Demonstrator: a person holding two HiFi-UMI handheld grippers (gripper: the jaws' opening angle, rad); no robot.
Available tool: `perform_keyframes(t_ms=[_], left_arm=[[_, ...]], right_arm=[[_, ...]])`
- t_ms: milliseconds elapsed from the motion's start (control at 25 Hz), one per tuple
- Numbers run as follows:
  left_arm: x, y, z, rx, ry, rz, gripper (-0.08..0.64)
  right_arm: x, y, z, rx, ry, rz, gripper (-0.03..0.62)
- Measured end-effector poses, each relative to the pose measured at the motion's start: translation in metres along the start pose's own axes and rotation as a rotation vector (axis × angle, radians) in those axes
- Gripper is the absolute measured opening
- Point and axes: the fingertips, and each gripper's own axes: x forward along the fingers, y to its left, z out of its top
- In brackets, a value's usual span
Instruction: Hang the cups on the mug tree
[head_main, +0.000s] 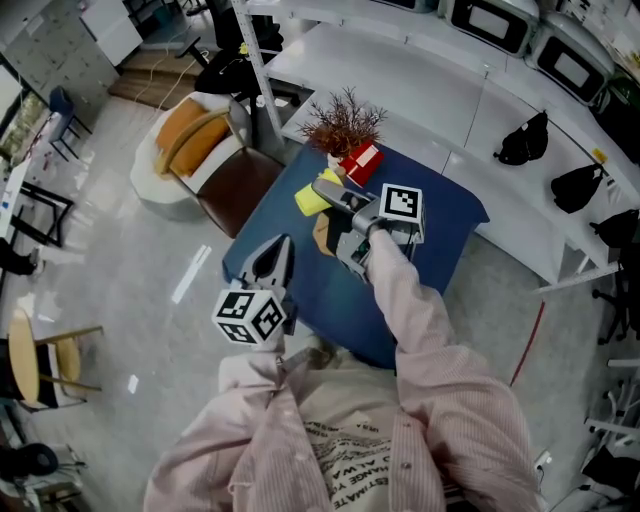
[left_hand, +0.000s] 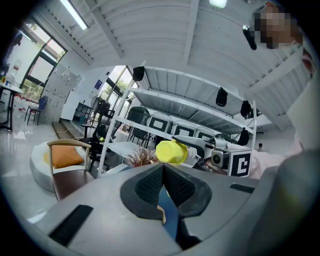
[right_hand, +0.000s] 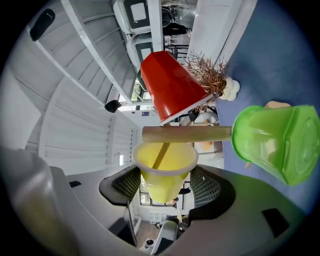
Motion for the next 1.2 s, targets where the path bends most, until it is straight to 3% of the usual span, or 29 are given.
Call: perform_keyframes(t_ms=[600, 1200], left_arm=[[0.001, 0.000, -0.002, -0.001, 0.002, 0.023, -0.002], [-0.008, -0.006, -0.008, -0.007, 0.005, 0.032, -0.002]], right_arm=[[0.002, 0.001, -0.002, 0.014, 0.024, 0.046, 0.327], [-0.010, -0.001, -0.030, 0.024, 0.084, 0.076, 0.333]])
